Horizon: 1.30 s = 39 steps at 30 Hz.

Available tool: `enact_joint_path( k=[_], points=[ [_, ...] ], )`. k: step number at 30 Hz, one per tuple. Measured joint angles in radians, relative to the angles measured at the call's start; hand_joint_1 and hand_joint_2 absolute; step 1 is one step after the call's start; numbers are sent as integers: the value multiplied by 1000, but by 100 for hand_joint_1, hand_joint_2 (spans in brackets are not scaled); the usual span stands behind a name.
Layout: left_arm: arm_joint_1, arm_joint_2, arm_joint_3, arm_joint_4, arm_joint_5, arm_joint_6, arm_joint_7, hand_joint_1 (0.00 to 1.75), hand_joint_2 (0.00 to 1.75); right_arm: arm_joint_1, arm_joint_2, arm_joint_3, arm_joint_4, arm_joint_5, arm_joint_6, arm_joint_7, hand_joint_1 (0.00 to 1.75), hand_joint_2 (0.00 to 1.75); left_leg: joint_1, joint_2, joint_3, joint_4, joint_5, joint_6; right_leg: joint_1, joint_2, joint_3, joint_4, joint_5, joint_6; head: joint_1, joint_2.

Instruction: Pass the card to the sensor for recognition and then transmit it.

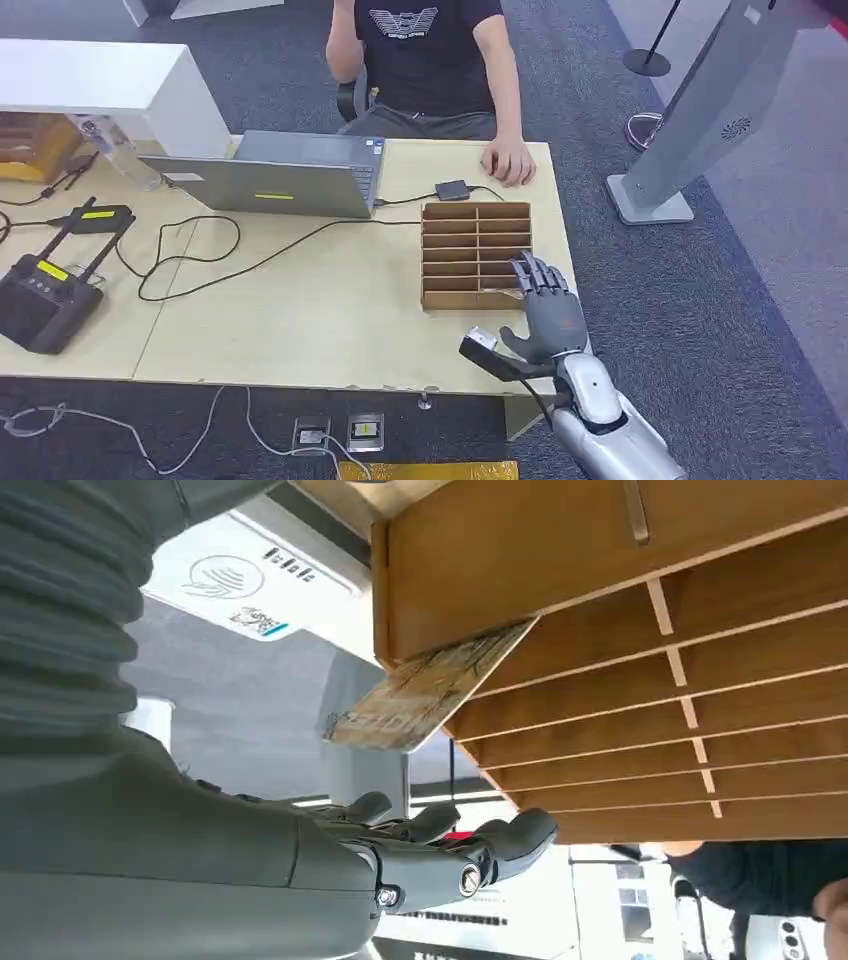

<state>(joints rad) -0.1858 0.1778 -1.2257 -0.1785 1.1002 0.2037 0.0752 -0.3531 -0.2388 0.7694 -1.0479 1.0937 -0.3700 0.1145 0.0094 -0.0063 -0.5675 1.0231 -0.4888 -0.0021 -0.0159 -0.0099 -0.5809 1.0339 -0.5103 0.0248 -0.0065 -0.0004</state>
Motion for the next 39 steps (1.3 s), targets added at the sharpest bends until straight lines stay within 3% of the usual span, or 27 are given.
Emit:
enact_joint_path(
  k=[24,25,26,27,33,39],
  points=[
    [0,0,0,0,0,-2,0,0,0,-27,15,21,66,0,-12,-1,0,175,0,0,0,0,0,0,0,0,0,0,0,0,0,0],
    [0,0,0,0,1,-2,0,0,0,-27,15,21,66,0,-12,-1,155,175,0,0,0,0,0,0,0,0,0,0,0,0,0,0],
    [0,0,0,0,2,-2,0,0,0,-28,15,21,68,0,-12,-1,155,175,0,0,0,0,0,0,0,0,0,0,0,0,0,0],
    [0,0,0,0,2,-1,0,0,0,-28,15,22,70,0,-12,-1,175,175,0,0,0,0,0,0,0,0,0,0,0,0,0,0],
    [0,16,0,0,0,-57,0,0,0,-38,23,27,84,-18,-11,-13,175,175,0,0,0,0,0,0,0,0,0,0,0,0,0,0],
    [1,26,0,0,0,-61,0,0,0,-45,28,31,95,-26,-22,-25,175,175,0,0,0,0,0,0,0,0,0,0,0,0,0,0]
  ],
)
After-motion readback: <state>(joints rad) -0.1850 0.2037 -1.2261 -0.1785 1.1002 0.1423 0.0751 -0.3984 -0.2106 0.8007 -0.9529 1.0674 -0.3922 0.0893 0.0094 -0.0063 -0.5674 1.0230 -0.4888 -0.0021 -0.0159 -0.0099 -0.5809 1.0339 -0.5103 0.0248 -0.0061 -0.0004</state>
